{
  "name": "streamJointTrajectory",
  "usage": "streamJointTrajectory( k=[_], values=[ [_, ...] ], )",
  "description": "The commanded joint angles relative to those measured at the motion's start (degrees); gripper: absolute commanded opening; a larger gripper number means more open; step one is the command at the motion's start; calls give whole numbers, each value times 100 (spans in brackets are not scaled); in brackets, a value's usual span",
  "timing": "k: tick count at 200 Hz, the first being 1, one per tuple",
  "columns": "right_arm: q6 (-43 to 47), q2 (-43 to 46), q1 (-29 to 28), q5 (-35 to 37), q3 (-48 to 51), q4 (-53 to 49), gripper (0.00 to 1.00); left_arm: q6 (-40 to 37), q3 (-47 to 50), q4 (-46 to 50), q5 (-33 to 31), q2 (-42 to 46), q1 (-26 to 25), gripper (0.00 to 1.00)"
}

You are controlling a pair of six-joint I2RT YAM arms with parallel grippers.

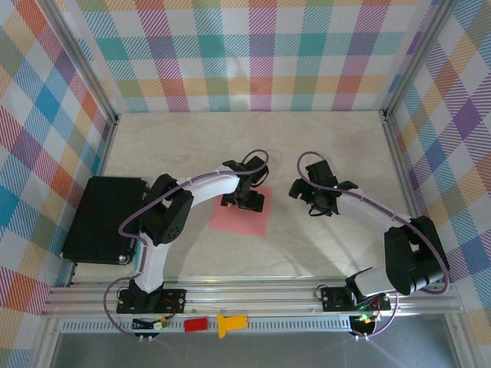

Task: Fold a paper plane with a square sheet of paper (pick it up from the middle)

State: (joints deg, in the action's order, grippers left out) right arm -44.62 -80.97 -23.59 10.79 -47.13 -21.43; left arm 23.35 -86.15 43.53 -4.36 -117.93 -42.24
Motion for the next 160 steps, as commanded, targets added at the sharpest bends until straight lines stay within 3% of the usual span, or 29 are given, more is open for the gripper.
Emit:
streamJointTrajectory(
  k=[1,62,160],
  values=[
    [-99,-76,31,-85,-16,57,99,177,97,230,100,308,10,91],
    [-99,-151,30,-112,-26,82,99,272,303,296,57,73,-11,92],
    [-108,-174,30,-112,-17,78,99,336,600,104,22,-136,-1,79]
  ],
)
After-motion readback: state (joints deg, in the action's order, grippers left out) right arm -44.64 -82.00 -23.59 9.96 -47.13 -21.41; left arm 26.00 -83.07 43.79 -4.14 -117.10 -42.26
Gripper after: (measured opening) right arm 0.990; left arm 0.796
